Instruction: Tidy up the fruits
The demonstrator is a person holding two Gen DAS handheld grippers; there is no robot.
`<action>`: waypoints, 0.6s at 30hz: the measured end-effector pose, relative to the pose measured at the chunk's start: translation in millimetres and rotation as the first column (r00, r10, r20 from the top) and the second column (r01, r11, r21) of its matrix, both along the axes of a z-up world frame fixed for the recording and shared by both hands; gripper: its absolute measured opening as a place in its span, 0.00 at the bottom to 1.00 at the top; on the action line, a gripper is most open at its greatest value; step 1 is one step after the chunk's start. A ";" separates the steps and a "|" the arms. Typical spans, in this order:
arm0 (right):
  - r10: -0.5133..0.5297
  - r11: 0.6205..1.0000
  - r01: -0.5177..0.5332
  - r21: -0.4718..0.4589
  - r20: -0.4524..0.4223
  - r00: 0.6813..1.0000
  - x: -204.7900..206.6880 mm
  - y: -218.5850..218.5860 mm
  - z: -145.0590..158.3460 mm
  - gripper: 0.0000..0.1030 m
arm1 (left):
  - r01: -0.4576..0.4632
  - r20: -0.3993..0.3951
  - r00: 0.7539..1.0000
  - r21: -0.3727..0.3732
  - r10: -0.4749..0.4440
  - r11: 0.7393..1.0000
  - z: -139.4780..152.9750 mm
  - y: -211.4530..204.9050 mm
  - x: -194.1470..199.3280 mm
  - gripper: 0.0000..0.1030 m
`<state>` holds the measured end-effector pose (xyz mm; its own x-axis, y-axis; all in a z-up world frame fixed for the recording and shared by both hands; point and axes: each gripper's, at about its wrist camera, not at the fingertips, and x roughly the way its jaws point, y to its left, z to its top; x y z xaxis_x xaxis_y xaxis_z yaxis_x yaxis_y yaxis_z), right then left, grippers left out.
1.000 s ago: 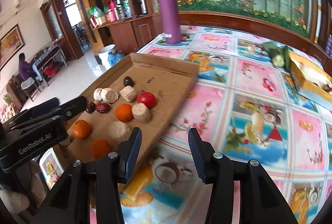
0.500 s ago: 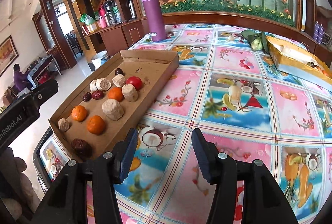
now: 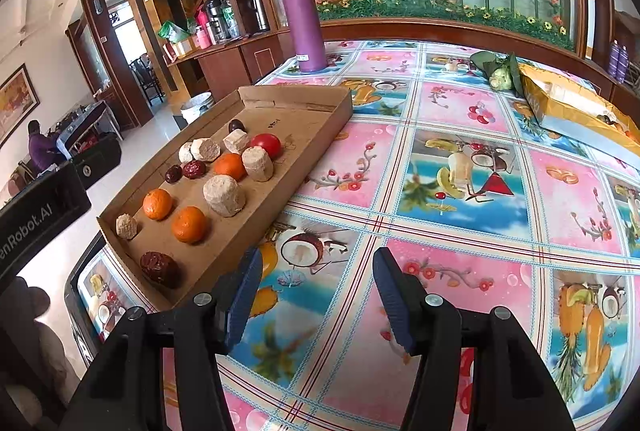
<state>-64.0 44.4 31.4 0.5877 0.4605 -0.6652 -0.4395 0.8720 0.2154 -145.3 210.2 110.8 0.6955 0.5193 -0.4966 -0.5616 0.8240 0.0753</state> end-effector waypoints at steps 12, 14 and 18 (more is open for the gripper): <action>0.031 0.999 -0.031 -0.013 0.016 0.999 -7.3 11.9 1.7 0.61 | -0.022 0.011 1.000 -0.049 0.022 0.999 -7.9 13.0 -8.1 0.98; 0.033 0.999 -0.033 -0.018 0.024 0.999 -9.1 13.4 2.2 0.61 | -0.014 -0.004 1.000 -0.058 0.014 0.998 -11.0 13.4 -6.4 0.98; 0.038 0.999 -0.037 -0.026 0.036 0.999 -12.1 16.2 2.7 0.62 | 0.016 -0.027 0.999 -0.088 -0.019 0.996 -17.2 14.8 -3.5 0.98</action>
